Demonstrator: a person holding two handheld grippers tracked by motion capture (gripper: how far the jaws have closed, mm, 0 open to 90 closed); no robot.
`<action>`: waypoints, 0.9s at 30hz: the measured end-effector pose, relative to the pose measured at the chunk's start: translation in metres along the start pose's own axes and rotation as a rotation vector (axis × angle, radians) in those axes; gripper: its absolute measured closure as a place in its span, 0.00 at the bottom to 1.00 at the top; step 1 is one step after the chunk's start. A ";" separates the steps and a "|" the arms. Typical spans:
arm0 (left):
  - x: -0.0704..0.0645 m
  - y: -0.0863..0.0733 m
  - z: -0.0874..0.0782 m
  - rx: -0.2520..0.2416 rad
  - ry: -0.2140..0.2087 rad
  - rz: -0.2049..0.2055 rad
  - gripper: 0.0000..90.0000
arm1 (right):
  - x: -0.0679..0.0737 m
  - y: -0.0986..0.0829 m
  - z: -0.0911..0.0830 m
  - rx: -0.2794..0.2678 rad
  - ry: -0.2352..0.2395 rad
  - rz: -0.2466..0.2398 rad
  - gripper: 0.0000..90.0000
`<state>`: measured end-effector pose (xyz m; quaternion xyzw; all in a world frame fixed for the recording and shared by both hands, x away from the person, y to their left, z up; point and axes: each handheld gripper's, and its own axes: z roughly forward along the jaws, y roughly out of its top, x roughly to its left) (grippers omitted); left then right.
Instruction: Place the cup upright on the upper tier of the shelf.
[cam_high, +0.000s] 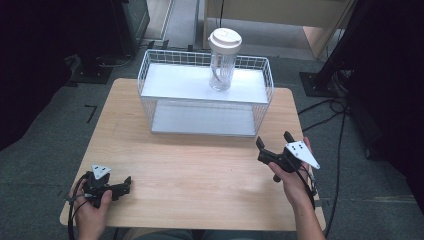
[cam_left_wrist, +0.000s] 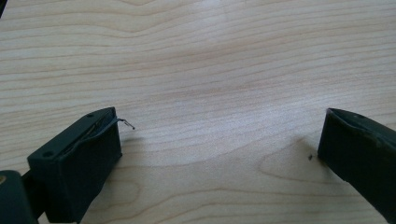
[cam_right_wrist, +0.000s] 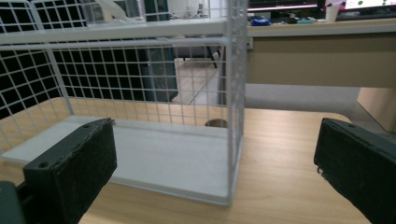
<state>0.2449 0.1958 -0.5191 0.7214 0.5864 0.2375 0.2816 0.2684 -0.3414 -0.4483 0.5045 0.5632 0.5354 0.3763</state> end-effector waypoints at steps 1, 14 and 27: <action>0.000 0.000 0.000 0.000 0.000 0.000 0.00 | -0.004 -0.002 -0.002 0.003 -0.006 -0.003 0.00; 0.000 0.000 0.000 0.001 0.000 0.000 0.00 | -0.040 -0.032 -0.034 0.067 -0.079 -0.008 0.00; 0.000 0.000 0.000 -0.001 0.000 -0.002 0.00 | -0.067 -0.057 -0.067 0.135 -0.120 -0.001 0.00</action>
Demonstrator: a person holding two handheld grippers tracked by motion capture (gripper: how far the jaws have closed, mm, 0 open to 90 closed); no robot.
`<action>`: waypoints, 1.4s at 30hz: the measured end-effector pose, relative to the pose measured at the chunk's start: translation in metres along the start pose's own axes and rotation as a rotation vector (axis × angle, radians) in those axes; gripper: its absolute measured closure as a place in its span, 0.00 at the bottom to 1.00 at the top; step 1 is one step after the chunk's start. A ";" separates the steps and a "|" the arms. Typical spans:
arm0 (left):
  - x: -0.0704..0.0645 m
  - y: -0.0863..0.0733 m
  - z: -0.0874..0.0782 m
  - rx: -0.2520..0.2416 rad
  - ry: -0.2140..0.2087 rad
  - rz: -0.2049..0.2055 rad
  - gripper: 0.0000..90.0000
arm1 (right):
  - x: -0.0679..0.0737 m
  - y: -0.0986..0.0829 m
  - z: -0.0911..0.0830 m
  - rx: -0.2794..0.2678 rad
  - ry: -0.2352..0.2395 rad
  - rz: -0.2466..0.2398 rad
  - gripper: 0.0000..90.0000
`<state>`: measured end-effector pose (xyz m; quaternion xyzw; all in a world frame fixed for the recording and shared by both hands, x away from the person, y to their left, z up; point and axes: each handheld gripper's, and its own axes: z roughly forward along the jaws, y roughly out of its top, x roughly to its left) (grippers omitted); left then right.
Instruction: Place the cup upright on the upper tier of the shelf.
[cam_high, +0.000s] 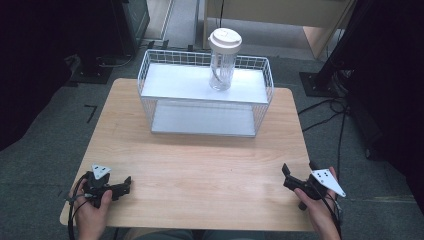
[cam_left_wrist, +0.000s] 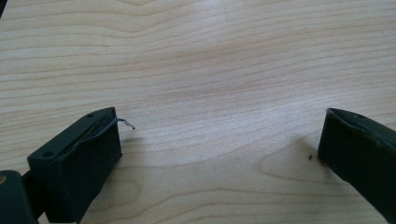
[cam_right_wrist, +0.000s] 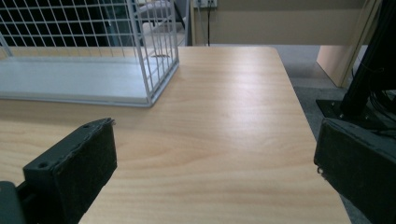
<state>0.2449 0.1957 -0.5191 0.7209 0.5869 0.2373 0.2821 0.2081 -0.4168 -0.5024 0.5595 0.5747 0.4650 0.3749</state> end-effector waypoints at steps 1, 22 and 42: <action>0.000 0.000 0.000 0.000 0.000 0.000 0.00 | -0.002 -0.002 -0.002 0.004 -0.003 -0.005 0.00; 0.000 0.000 0.000 0.000 0.000 0.000 0.00 | -0.015 -0.022 -0.016 0.198 -0.022 -0.049 0.01; -0.001 0.001 0.001 0.001 -0.002 0.001 0.00 | -0.007 -0.024 0.000 0.482 0.000 -0.076 0.04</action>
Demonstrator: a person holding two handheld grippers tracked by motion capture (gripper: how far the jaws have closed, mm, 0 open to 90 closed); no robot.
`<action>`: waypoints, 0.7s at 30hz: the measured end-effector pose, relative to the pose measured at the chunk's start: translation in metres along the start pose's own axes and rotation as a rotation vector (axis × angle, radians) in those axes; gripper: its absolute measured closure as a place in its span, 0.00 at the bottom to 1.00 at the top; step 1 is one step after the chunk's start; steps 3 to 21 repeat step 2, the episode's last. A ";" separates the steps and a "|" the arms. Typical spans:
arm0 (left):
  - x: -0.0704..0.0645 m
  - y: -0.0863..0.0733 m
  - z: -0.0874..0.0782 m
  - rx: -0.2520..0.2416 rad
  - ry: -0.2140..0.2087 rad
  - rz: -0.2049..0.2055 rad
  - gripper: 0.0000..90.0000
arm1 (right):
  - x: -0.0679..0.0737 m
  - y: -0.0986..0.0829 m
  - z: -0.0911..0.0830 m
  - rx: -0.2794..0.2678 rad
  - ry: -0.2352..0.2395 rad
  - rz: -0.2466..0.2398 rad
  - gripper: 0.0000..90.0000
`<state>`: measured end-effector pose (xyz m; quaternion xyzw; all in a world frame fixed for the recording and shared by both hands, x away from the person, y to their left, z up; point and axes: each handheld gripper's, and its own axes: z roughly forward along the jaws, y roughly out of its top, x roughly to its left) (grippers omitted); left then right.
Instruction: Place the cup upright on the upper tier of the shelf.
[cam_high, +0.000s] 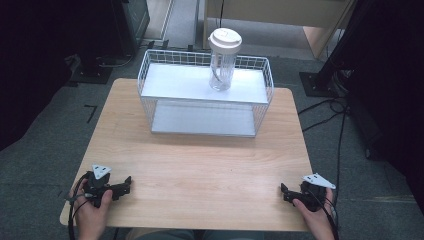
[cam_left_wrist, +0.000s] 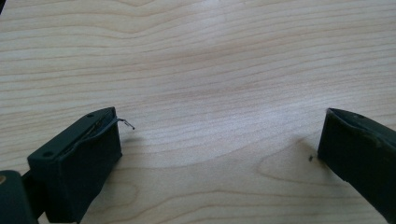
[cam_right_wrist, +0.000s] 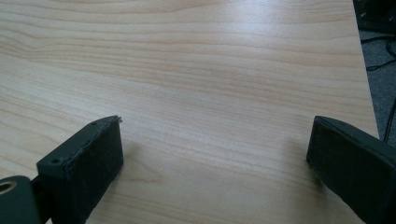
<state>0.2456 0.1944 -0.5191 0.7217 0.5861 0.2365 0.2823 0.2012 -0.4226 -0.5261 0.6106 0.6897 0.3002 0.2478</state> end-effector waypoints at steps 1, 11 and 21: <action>0.000 0.000 0.000 0.000 0.000 0.001 0.00 | 0.000 0.000 0.000 -0.001 0.002 0.000 0.04; 0.000 0.000 0.000 0.000 -0.001 0.002 0.00 | 0.000 -0.001 -0.001 -0.001 0.002 0.000 0.04; 0.000 0.000 0.000 0.000 -0.001 0.002 0.00 | 0.000 -0.001 -0.001 -0.001 0.002 0.000 0.04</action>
